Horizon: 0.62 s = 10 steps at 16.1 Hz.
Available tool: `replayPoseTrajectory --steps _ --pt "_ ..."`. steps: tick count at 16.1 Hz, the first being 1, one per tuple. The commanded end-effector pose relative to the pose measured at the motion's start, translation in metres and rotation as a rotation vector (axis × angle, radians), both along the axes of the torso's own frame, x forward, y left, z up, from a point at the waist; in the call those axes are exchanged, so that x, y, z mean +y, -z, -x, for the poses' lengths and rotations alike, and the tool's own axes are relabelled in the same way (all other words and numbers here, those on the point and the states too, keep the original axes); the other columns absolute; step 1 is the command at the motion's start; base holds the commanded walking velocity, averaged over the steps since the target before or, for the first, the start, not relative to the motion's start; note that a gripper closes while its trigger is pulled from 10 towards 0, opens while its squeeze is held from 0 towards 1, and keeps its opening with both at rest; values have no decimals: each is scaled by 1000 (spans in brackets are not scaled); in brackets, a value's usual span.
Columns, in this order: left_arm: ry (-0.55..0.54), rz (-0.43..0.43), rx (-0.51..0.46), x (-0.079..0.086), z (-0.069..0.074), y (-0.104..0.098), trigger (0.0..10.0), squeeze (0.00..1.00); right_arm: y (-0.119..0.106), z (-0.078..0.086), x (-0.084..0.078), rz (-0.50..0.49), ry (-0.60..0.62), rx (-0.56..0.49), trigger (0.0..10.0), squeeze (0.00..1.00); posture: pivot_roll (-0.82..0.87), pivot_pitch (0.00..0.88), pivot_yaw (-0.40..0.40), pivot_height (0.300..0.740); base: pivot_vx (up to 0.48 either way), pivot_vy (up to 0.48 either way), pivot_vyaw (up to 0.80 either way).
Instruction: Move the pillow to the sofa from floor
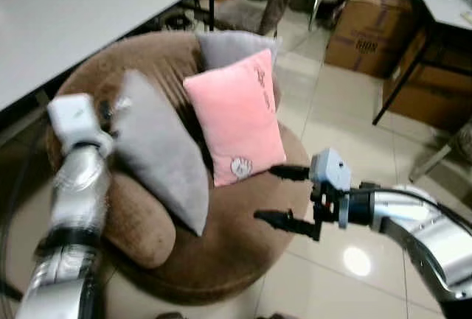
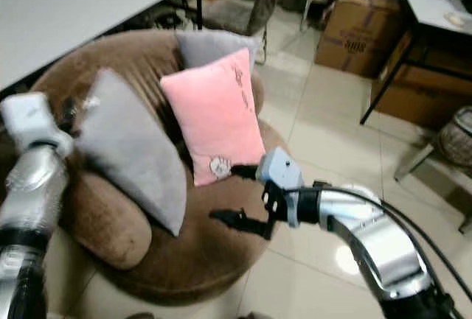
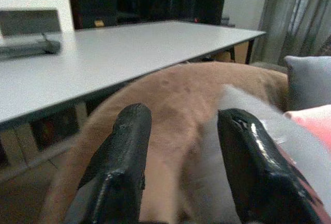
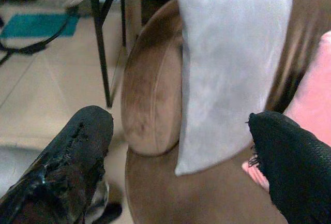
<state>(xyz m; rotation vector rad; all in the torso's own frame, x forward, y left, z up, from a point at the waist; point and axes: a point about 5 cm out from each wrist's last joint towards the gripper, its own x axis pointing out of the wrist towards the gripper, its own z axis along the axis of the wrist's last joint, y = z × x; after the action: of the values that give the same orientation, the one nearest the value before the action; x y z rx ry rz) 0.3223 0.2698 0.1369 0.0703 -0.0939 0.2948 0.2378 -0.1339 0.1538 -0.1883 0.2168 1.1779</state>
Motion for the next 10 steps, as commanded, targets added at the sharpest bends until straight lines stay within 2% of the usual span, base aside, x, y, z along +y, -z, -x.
replayPoseTrajectory --steps 1,2,3,4,5,6,7,8,10 --pt "37 -3 -33 -7 -2 -11 10000 1000 -5 -1 -2 -10 26 -19 10000 0 13 0 -59 740 0 0 0" --pt "55 -19 -75 -12 10 -20 10000 1000 -7 -3 -1 -63 74 -18 10000 0 33 0 -74 740 0 0 0" --pt "64 -28 -92 -14 15 -24 10000 1000 -8 -4 0 -87 94 -14 10000 0 33 0 -74 740 0 0 0" --pt "77 -47 -108 -30 32 -32 10000 867 -12 -6 4 -179 200 -31 10000 0 49 0 -83 740 0 0 0" --pt "95 -64 -106 -37 39 -33 10000 204 -13 -7 6 -206 235 -37 10000 0 62 0 -91 740 0 0 0" --pt "143 -97 -100 -55 50 -34 10000 0 -15 -13 4 -249 370 -70 10000 0 76 0 -103 740 0 0 0" --pt "167 -105 -93 -67 57 -33 10000 0 -15 -20 1 -273 499 -102 10000 0 79 0 -106 740 0 0 0" --pt "169 -89 -92 -72 58 -32 10000 0 -14 -23 -2 -272 569 -113 10000 0 81 0 -107 740 0 0 0" --pt "157 -75 -25 -82 57 -18 10000 0 1 -29 -7 -180 760 -149 10000 0 72 0 -97 740 0 -458 0"
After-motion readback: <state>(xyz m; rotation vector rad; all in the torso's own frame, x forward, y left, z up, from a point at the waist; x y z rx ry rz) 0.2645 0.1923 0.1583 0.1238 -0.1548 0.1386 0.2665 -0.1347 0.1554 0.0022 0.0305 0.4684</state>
